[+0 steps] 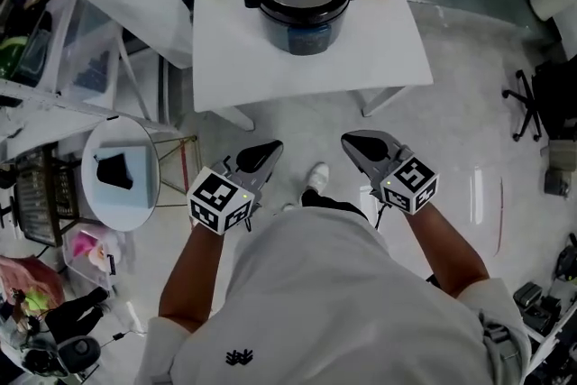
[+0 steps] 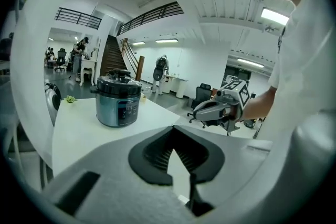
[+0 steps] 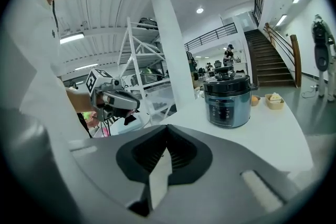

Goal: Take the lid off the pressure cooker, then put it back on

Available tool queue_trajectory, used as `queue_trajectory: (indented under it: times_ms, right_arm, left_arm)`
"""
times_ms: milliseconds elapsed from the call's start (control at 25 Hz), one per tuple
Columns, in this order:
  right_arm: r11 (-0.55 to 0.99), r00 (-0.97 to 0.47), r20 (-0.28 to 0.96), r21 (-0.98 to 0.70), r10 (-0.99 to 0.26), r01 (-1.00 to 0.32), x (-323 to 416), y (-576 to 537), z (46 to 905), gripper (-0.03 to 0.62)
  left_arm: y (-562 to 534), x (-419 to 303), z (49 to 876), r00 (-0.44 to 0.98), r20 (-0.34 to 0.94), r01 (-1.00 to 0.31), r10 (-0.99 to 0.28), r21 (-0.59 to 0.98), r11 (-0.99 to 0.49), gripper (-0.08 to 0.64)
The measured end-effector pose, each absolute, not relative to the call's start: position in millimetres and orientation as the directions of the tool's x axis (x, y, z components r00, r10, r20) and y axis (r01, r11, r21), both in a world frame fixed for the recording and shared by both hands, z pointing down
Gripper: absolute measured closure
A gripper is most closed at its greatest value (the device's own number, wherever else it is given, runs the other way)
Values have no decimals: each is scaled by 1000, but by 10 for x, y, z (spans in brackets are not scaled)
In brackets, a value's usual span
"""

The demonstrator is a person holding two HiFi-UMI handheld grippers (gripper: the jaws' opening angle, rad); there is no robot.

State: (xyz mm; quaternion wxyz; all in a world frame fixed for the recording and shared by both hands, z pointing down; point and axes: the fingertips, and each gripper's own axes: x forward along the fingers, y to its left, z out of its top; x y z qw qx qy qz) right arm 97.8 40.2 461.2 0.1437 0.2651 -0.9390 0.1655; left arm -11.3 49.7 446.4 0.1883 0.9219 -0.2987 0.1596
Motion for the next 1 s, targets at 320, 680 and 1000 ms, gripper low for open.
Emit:
queue_trajectory:
  times_ms: [320,680,1000]
  right_arm:
    - [782,-804,361,-249,-472,-571,857,1201,4539,580]
    - [813,-827,352,-239,-437,-531,1005,1590,4428,580]
    - [845,-849,345,-220,-401,-488,1307,1679,4342,580]
  left_arm:
    - [1376,-57,4407,812,401,-548,-424,274,-790,552]
    - [1772,148,4389,789,420,-583,-447,284,-761,552]
    - [1759,544,4273,767,407,-616,-496,251,-746,552]
